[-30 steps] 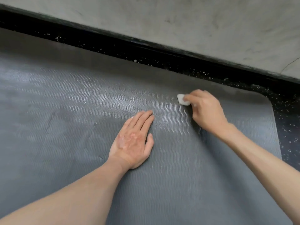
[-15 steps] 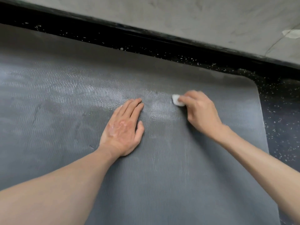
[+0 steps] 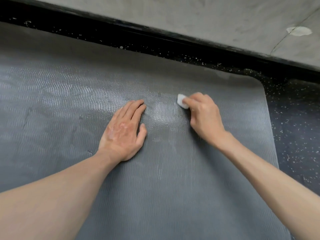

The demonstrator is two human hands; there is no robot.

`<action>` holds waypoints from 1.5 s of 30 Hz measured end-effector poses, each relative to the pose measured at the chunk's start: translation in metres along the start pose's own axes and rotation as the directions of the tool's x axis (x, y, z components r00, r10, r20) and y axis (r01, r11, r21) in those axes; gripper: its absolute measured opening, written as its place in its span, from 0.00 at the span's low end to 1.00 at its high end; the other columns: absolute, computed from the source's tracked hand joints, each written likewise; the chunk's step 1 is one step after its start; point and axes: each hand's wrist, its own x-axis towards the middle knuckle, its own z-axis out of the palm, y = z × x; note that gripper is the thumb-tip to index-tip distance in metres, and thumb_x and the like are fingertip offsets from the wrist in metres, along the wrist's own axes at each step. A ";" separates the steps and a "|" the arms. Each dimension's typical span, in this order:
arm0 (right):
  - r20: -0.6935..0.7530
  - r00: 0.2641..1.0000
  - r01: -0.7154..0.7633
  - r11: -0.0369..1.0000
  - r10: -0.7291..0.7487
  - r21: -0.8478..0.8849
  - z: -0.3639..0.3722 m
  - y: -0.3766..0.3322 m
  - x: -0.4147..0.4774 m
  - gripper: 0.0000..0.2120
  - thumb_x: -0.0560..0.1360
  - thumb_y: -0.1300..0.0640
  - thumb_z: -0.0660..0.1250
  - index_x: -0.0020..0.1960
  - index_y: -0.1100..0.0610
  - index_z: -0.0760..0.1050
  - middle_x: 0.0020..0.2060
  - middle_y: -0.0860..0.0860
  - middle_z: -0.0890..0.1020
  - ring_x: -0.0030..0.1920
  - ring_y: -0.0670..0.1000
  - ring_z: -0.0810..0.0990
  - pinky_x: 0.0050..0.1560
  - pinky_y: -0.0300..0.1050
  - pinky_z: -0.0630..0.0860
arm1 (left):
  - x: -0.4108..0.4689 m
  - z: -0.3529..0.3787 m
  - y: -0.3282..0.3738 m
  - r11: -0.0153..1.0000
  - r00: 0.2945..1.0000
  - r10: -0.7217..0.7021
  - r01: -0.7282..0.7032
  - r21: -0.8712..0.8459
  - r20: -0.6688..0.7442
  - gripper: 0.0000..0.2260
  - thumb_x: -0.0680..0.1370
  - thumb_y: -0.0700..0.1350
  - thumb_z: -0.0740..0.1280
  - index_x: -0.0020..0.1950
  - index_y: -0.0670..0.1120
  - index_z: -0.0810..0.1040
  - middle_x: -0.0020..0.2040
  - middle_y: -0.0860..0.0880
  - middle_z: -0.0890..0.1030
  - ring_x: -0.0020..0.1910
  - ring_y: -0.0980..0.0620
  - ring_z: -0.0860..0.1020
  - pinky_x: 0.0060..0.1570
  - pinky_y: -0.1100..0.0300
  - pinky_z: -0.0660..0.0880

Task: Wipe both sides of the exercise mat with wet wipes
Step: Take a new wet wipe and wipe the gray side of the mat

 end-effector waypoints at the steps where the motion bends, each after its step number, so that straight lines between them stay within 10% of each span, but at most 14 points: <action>1: 0.009 0.999 0.054 0.998 -0.054 0.019 -0.001 -0.006 -0.018 0.15 0.68 0.71 0.58 0.48 0.61 0.79 0.44 0.57 0.79 0.39 0.60 0.73 0.36 0.47 0.69 | 0.000 0.000 0.000 1.000 1.000 -0.002 0.002 -0.001 -0.003 0.25 0.79 0.50 0.54 0.74 0.42 0.66 0.75 0.47 0.66 0.75 0.49 0.61 0.75 0.51 0.57; 18: 0.152 0.961 0.204 0.964 -0.230 0.170 -0.024 -0.027 -0.127 0.18 0.73 0.70 0.56 0.56 0.54 0.74 0.48 0.55 0.79 0.42 0.59 0.76 0.40 0.48 0.76 | -0.001 0.000 0.001 1.000 1.000 0.002 -0.002 -0.004 0.010 0.26 0.79 0.51 0.53 0.75 0.42 0.66 0.75 0.47 0.66 0.75 0.49 0.61 0.75 0.51 0.57; 23: 0.029 0.999 0.020 0.997 -0.022 0.069 -0.008 -0.010 -0.067 0.15 0.72 0.67 0.57 0.52 0.61 0.80 0.45 0.58 0.79 0.40 0.61 0.76 0.39 0.52 0.75 | -0.001 -0.001 0.000 1.000 1.000 0.022 -0.022 -0.007 -0.001 0.25 0.79 0.50 0.55 0.73 0.41 0.66 0.74 0.46 0.66 0.74 0.48 0.62 0.75 0.51 0.57; 29: 0.146 0.971 0.161 0.969 -0.190 0.189 -0.021 -0.035 -0.142 0.20 0.70 0.72 0.59 0.56 0.54 0.73 0.48 0.55 0.79 0.43 0.60 0.76 0.41 0.51 0.76 | 0.000 0.000 0.000 1.000 1.000 0.022 -0.022 -0.004 -0.012 0.24 0.79 0.49 0.55 0.73 0.41 0.66 0.73 0.46 0.67 0.74 0.48 0.63 0.75 0.50 0.59; 45: 0.050 0.999 -0.015 0.990 0.008 0.144 -0.003 -0.038 -0.089 0.18 0.70 0.67 0.55 0.51 0.62 0.81 0.45 0.58 0.79 0.41 0.61 0.76 0.39 0.53 0.76 | -0.001 0.000 0.000 0.999 0.999 0.041 -0.041 -0.015 -0.032 0.24 0.79 0.50 0.54 0.72 0.40 0.66 0.72 0.45 0.67 0.72 0.47 0.64 0.74 0.50 0.60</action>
